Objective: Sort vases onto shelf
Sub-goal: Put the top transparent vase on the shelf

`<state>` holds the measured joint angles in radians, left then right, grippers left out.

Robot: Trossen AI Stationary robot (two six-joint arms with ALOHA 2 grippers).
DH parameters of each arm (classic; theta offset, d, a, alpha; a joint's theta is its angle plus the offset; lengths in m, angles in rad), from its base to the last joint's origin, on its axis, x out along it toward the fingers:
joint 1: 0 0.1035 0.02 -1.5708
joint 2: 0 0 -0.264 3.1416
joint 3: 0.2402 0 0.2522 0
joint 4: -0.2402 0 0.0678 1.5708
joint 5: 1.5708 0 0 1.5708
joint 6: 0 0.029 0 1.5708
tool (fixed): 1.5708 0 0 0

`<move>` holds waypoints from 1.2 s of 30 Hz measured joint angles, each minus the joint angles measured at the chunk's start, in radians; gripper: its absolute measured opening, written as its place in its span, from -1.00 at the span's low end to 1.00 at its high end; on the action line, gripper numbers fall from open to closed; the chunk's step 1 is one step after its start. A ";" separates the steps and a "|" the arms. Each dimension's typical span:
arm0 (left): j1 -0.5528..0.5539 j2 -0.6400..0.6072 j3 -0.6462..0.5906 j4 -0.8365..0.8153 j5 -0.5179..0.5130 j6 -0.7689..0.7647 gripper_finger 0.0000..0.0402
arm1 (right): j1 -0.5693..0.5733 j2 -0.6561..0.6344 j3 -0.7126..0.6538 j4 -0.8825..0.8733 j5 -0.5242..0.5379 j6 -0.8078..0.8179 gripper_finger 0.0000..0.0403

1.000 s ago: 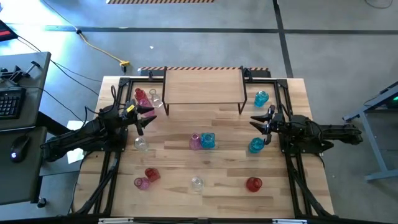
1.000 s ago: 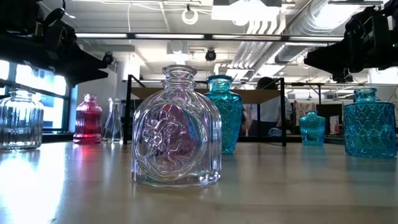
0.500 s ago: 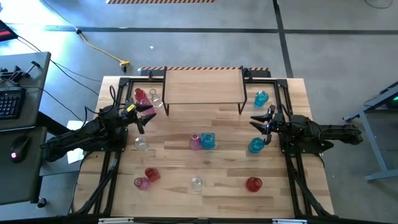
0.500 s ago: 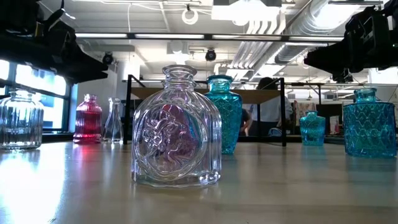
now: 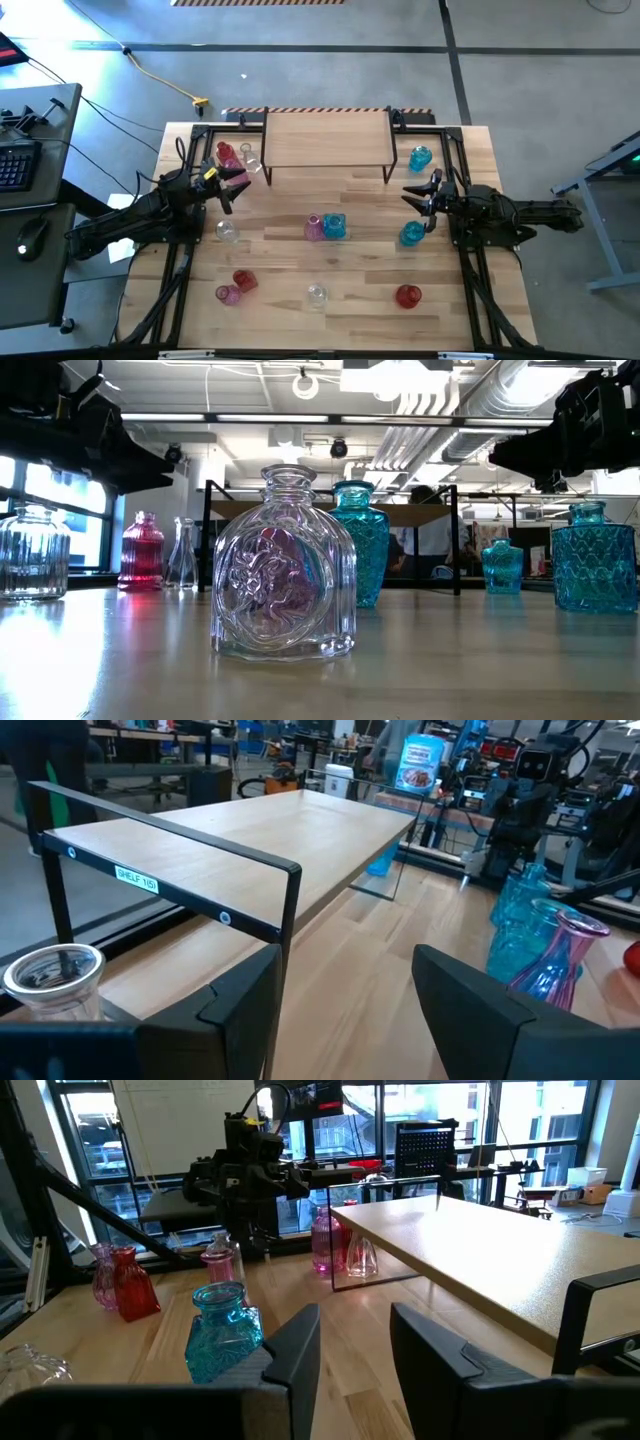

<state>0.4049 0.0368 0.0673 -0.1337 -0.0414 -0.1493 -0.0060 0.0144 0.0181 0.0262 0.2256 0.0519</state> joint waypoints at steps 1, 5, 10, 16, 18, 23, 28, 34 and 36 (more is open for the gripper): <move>0.000 0.000 0.000 0.000 0.000 -0.010 0.09 | 0.000 0.000 0.000 0.000 0.000 0.000 -0.46; 0.000 0.000 0.000 0.001 0.003 -0.083 0.09 | 0.000 0.000 0.000 0.000 0.000 0.000 -0.46; 0.000 0.000 0.000 -0.008 -0.003 -0.084 0.09 | 0.000 0.000 0.000 0.000 0.001 0.000 -0.46; 0.000 0.000 0.000 -0.007 -0.024 -0.084 0.09 | 0.000 0.000 0.000 0.000 0.005 -0.008 -0.46; 0.000 0.000 0.000 -0.006 -0.024 -0.085 0.09 | 0.000 0.000 0.000 0.000 0.006 -0.002 -0.46; 0.000 0.000 0.000 -0.004 -0.026 -0.085 0.09 | 0.000 0.000 0.000 0.000 0.006 0.086 -0.46; 0.000 0.000 0.000 -0.004 -0.026 -0.084 0.09 | 0.000 0.000 0.000 0.000 0.006 0.274 -0.46; 0.000 0.000 0.000 -0.004 -0.036 -0.085 0.09 | 0.000 0.000 0.000 0.000 0.007 0.314 -0.46; 0.000 0.000 0.000 -0.004 -0.036 -0.085 0.09 | 0.000 0.000 0.000 0.000 0.007 0.312 -0.46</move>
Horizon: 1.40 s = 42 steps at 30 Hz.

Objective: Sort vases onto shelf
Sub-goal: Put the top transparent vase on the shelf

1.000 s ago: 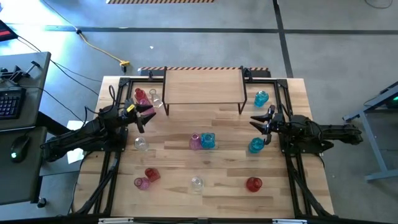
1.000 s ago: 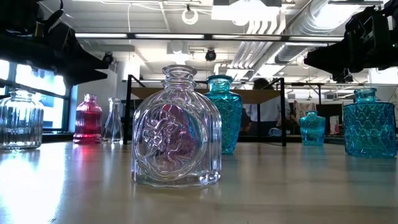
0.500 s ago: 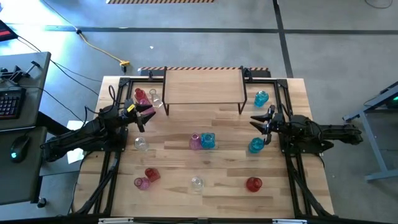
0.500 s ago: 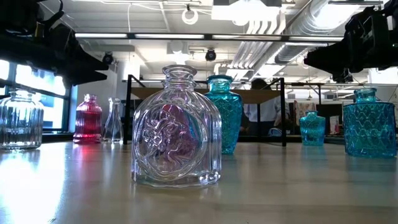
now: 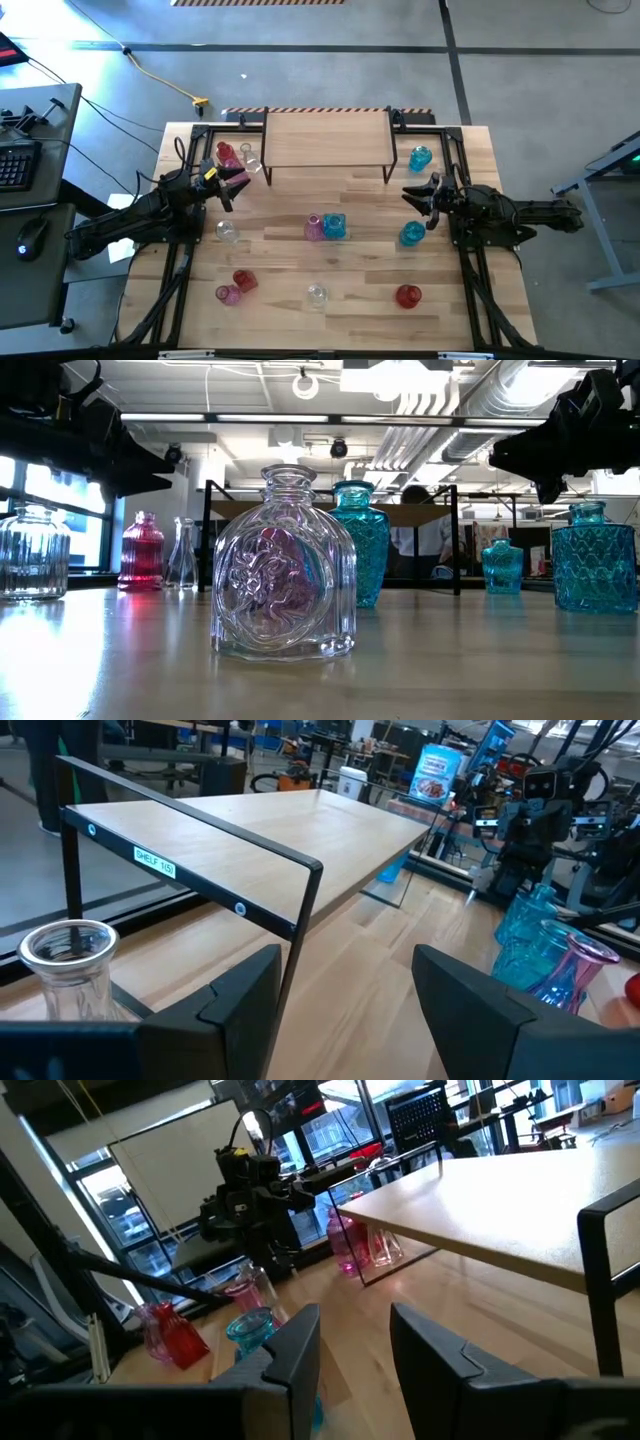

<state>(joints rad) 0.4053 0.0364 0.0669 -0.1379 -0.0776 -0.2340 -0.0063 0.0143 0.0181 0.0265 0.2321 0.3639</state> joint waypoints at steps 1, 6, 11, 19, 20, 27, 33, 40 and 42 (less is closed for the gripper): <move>0.000 0.000 0.000 0.000 -0.001 0.000 0.09 | 0.000 0.000 0.000 0.000 0.000 -0.003 -0.46; 0.000 0.000 -0.001 0.000 -0.014 0.000 0.09 | 0.000 0.000 0.000 0.000 0.000 -0.003 -0.46; 0.000 0.000 -0.001 0.000 -0.014 0.000 0.09 | 0.000 0.000 0.000 0.000 0.000 0.002 -0.46; 0.000 0.000 -0.001 0.001 -0.022 0.000 0.09 | 0.000 0.000 0.000 0.000 0.000 -0.005 -0.46; 0.000 0.000 -0.001 0.001 -0.022 0.000 0.09 | 0.000 0.000 0.000 0.000 0.000 -0.005 -0.46; 0.000 0.000 -0.001 0.001 -0.024 -0.002 0.09 | 0.000 0.000 0.000 0.000 0.000 -0.003 -0.46; 0.000 0.000 -0.001 0.004 -0.024 -0.051 0.09 | 0.000 0.000 0.000 0.000 0.000 -0.018 -0.46; 0.000 0.000 -0.001 0.025 -0.014 -0.052 0.09 | 0.000 0.000 0.000 0.000 0.003 -0.028 -0.46; 0.000 0.000 -0.001 0.021 -0.032 -0.052 0.09 | 0.000 0.000 0.000 0.000 0.003 -0.029 -0.46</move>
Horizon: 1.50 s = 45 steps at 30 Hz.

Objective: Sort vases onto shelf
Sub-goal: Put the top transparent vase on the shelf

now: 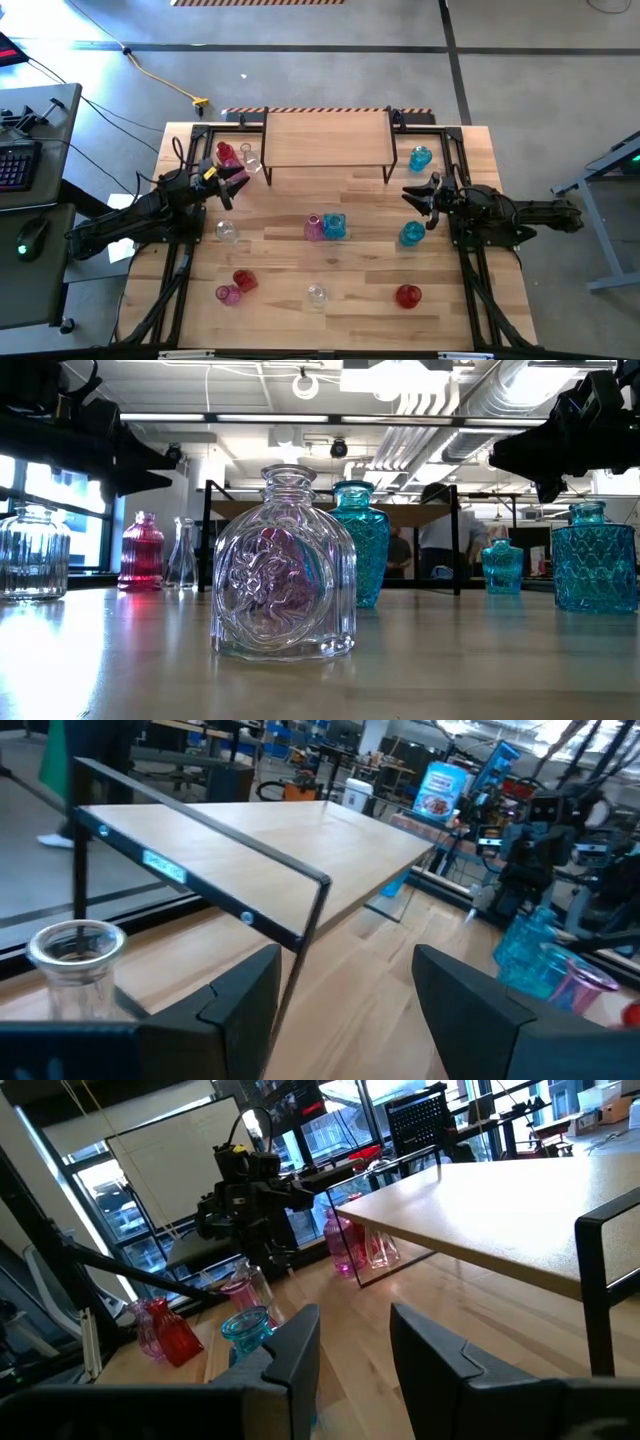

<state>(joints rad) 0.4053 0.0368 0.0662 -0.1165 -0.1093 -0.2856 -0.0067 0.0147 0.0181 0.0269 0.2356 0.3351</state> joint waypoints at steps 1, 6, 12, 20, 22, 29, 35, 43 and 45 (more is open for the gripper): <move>0.000 0.000 0.000 0.000 -0.005 0.000 0.09 | 0.000 0.000 0.000 0.000 0.000 0.000 -0.46; 0.000 0.000 0.000 0.002 -0.005 0.010 0.09 | 0.000 0.000 0.000 0.000 0.000 0.000 -0.46; 0.000 0.000 0.000 0.003 -0.020 0.112 0.09 | 0.000 0.000 0.000 0.000 0.000 0.001 -0.46; 0.000 0.000 0.000 0.095 -0.043 0.027 0.09 | 0.000 0.000 0.000 0.000 0.000 0.050 -0.46; 0.000 0.000 0.000 0.154 -0.043 -0.004 0.09 | 0.000 0.000 0.000 0.000 0.000 0.050 -0.46; 0.000 0.000 0.002 0.320 -0.043 -0.009 0.09 | 0.000 0.000 0.000 0.000 0.000 0.050 -0.46; 0.000 0.022 0.095 0.271 -0.043 0.017 0.09 | 0.000 0.000 -0.002 0.036 0.001 0.050 -0.46; 0.000 0.138 0.246 0.162 -0.058 0.053 0.09 | 0.000 0.000 -0.002 0.195 0.002 0.042 -0.46; 0.000 0.176 0.280 0.160 -0.058 0.055 0.09 | 0.000 0.000 -0.002 0.236 0.005 0.029 -0.46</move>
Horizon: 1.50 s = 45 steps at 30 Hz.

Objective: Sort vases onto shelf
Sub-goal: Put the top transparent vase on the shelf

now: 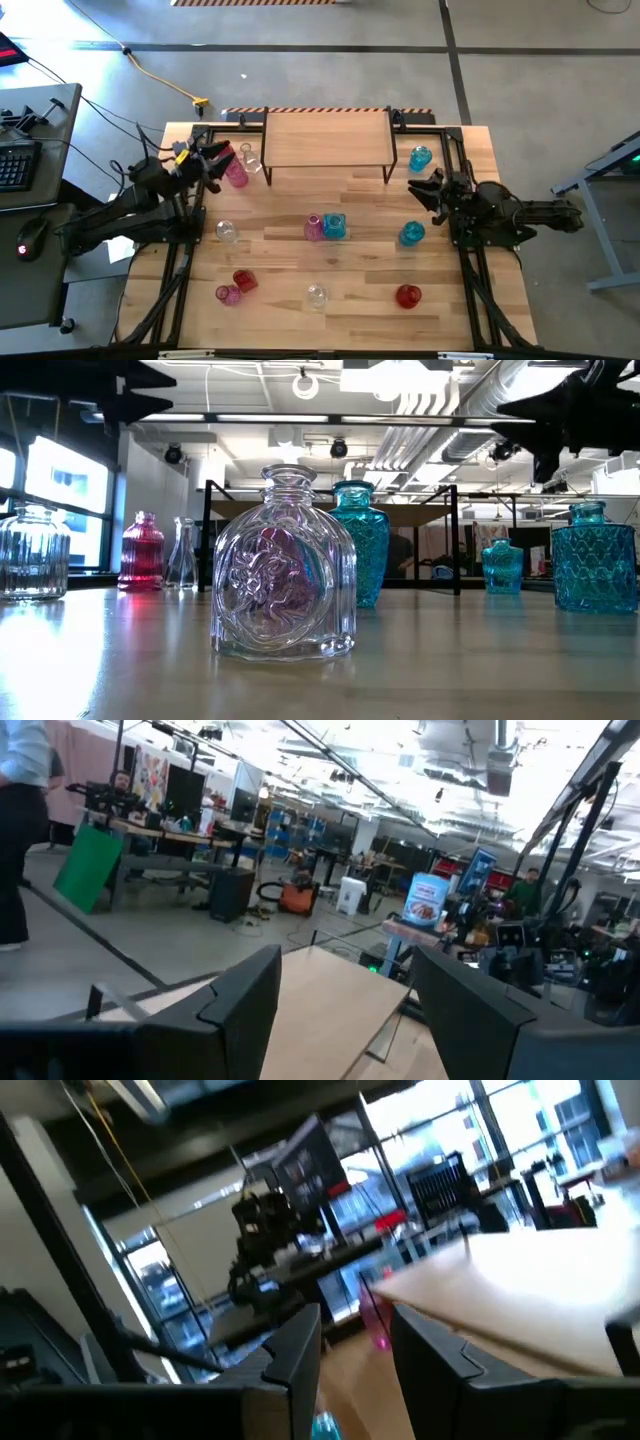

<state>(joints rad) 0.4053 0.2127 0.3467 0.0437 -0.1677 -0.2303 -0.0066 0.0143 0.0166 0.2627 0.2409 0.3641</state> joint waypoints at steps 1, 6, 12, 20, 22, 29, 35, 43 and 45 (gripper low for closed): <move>0.000 0.021 0.016 0.000 0.000 0.006 0.09 | 0.000 0.000 0.000 0.018 0.006 -0.010 -0.46; 0.000 0.124 0.099 -0.004 0.000 0.048 0.09 | 0.000 0.000 0.000 0.109 0.055 -0.080 -0.46; 0.000 0.234 0.190 -0.016 -0.008 0.052 0.09 | 0.000 0.001 0.056 0.115 0.057 -0.169 -0.46; 0.000 0.319 0.271 -0.023 -0.007 0.052 0.09 | 0.000 0.018 0.223 0.052 0.060 -0.345 -0.46; 0.000 0.328 0.291 -0.023 -0.008 0.052 0.09 | 0.000 0.043 0.271 0.030 0.072 -0.368 -0.46; 0.020 0.369 0.378 -0.037 -0.007 0.090 0.09 | 0.000 0.202 0.456 -0.055 0.146 -0.428 -0.46; 0.076 0.433 0.485 -0.205 -0.008 0.129 0.09 | 0.000 0.358 0.600 -0.112 0.307 -0.451 -0.46; 0.171 0.532 0.599 -0.428 -0.007 0.130 0.09 | 0.000 0.488 0.742 -0.242 0.395 -0.446 -0.46; 0.196 0.555 0.612 -0.444 -0.007 0.127 0.09 | 0.000 0.508 0.770 -0.279 0.395 -0.399 -0.46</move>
<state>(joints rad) 0.6017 0.7673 0.9583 -0.4000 -0.1749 -0.1028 -0.0067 0.5223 0.7862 -0.0165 0.6361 -0.0354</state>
